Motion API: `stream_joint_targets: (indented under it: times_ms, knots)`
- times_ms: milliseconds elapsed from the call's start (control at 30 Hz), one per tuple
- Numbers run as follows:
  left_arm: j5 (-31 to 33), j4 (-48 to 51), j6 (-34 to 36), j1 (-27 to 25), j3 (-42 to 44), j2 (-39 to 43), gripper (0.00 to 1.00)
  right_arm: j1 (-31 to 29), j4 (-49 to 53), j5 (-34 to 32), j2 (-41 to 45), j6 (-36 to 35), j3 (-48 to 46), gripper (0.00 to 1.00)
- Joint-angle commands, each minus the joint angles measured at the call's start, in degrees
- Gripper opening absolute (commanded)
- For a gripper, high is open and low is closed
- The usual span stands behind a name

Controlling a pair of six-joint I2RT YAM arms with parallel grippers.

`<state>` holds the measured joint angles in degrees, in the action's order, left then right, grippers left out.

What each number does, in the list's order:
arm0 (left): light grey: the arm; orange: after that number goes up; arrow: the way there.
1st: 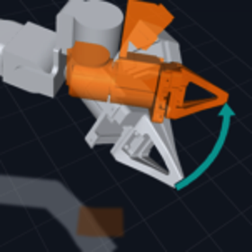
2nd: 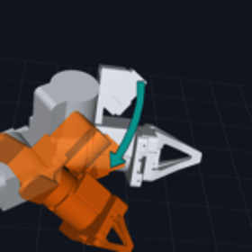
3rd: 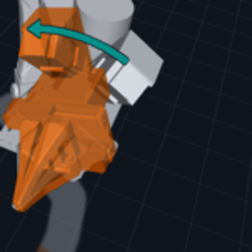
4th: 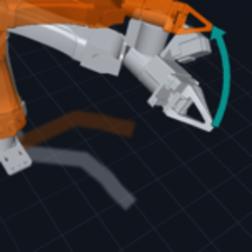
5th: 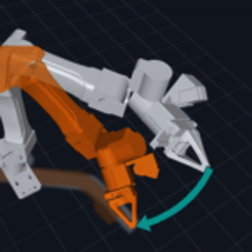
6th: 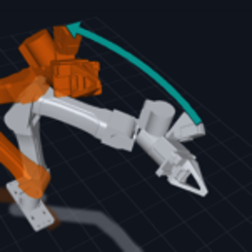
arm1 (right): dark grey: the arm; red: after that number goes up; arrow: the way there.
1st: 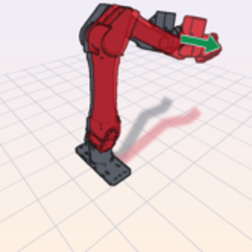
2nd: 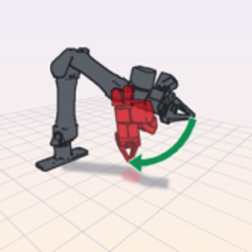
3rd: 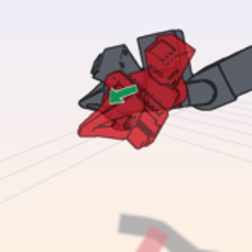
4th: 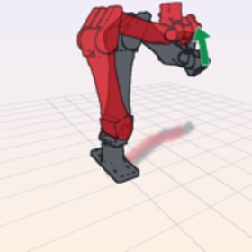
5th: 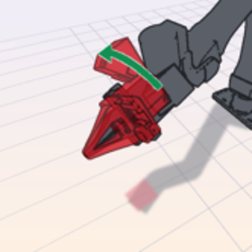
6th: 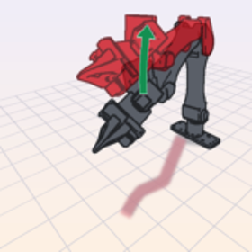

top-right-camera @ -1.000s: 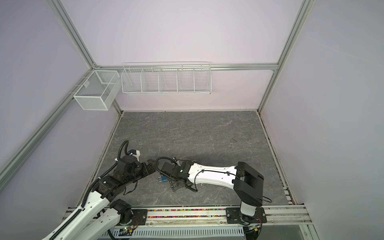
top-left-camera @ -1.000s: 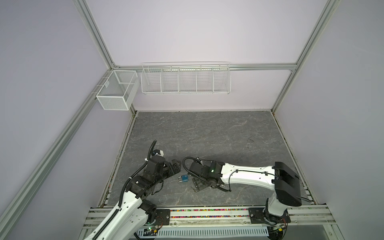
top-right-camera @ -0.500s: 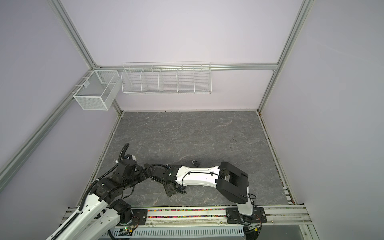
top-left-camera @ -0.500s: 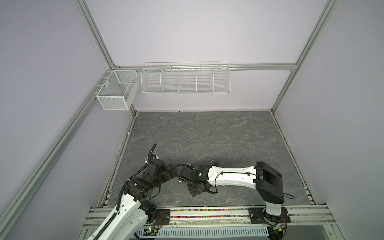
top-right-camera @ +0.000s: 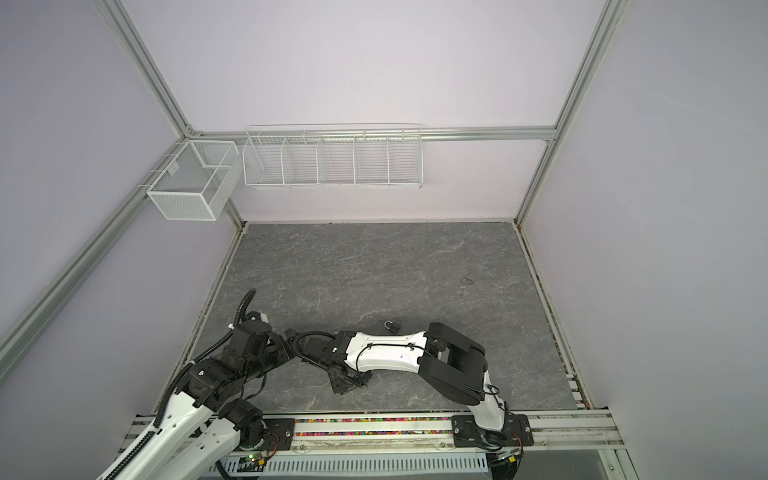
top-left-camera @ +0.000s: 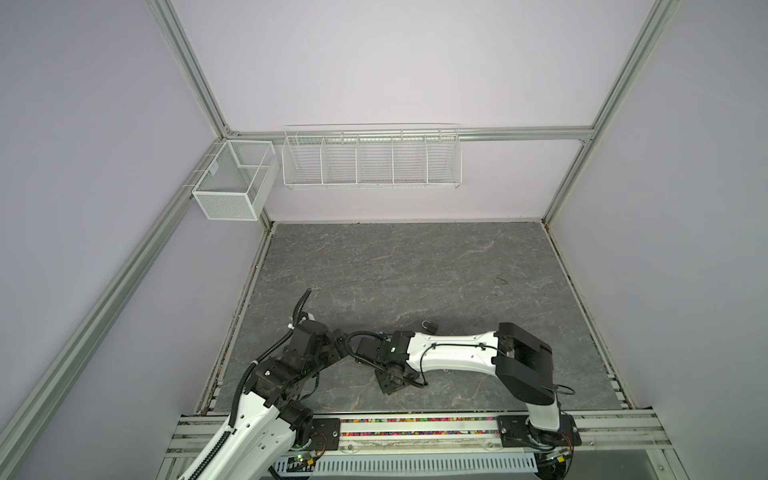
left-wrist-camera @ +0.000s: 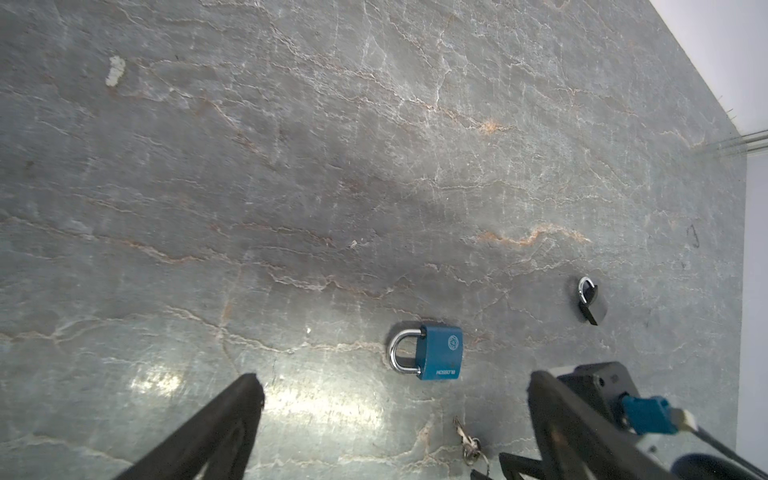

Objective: Unlock with the key
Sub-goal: 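Close the right gripper on the silver key's ring end and lift it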

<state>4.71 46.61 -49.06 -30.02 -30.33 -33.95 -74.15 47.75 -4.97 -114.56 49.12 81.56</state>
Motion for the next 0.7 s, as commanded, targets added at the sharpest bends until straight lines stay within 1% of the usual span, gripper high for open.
stream_joint_targets:
  times_ms: [0,33,167,233,533,600,667]
  knots:
    - [1.33,1.11,-0.66,-0.21,-1.67,0.47,0.99,0.49,0.86,0.7,-1.09,1.28,1.08,0.36]
    - [1.18,0.88,-0.78,-0.24,-1.71,0.39,0.99,0.66,0.87,0.84,-1.27,1.25,1.06,0.34]
    - [0.8,0.1,-0.82,-0.24,-1.68,0.25,0.99,1.07,0.33,0.83,-1.27,1.07,1.06,0.34]
    - [0.98,0.15,-0.78,-0.21,-1.67,0.29,0.99,1.27,0.16,1.21,-1.6,1.0,1.15,0.3]
    - [0.92,-0.4,-0.78,-0.24,-1.4,0.03,0.99,1.57,-0.54,2.14,-3.09,0.3,2.16,0.29]
    - [0.92,-0.3,-0.71,-0.23,-1.57,-0.05,0.99,1.72,-0.55,2.59,-3.54,0.12,2.62,0.25]
    - [0.92,-0.3,-0.76,-0.21,-1.58,-0.06,0.99,1.72,-0.45,2.6,-3.83,-0.05,2.91,0.24]
